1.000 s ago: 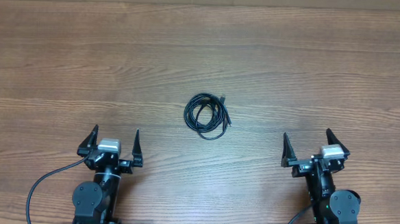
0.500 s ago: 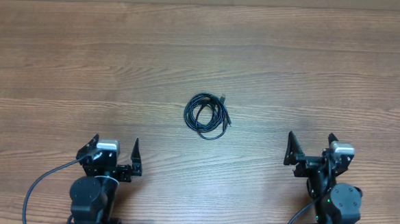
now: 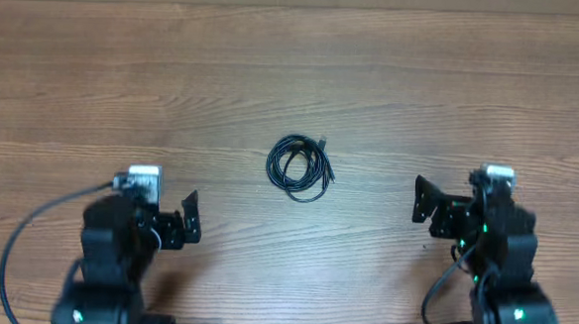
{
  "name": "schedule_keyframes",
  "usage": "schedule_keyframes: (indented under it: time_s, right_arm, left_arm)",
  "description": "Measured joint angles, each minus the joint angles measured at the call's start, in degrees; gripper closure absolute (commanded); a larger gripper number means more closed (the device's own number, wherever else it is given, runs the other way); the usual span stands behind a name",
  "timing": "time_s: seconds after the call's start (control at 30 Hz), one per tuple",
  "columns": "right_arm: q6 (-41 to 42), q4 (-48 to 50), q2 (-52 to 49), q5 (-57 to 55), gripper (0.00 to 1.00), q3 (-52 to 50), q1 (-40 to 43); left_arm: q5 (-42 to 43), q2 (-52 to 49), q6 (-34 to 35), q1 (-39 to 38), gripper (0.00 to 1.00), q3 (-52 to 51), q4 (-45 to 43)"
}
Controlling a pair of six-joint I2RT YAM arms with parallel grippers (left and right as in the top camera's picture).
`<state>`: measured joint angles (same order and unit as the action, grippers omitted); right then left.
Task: Untangle cables
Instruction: 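Move the left gripper forward and grasp the black cable coil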
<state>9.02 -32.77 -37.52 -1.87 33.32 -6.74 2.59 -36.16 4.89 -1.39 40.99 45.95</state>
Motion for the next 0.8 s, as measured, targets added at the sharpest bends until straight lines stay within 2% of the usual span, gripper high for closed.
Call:
schedule_keyframes:
  time_s: [0.17,0.3,0.4,0.57,0.8]
  right_arm:
    - [0.1,-8.4,-11.2,3.5,0.0,11.7,0.0]
    - [0.2,-9.7,-17.0,8.2,0.0,18.4,0.0]
    - [0.2,-8.2,-18.7,11.1,0.0,19.6,0.0]
    - [0.2,-4.2,-19.3,13.7,0.0,19.7,0.0]
    - [0.2,-4.6,-19.3,13.9,0.0,19.7,0.0]
  left_arm:
    - [1.9,-10.9,3.4,0.0,0.01,12.7,12.3]
    - [4.0,-16.0,7.0,0.0,0.01,16.5,13.3]
    - [6.5,-18.4,8.4,0.0,0.0,16.5,9.9]
    - [10.9,-23.3,8.5,-0.7,0.0,16.6,-2.4]
    - [6.0,-32.4,8.0,-11.3,0.0,16.7,-10.3]
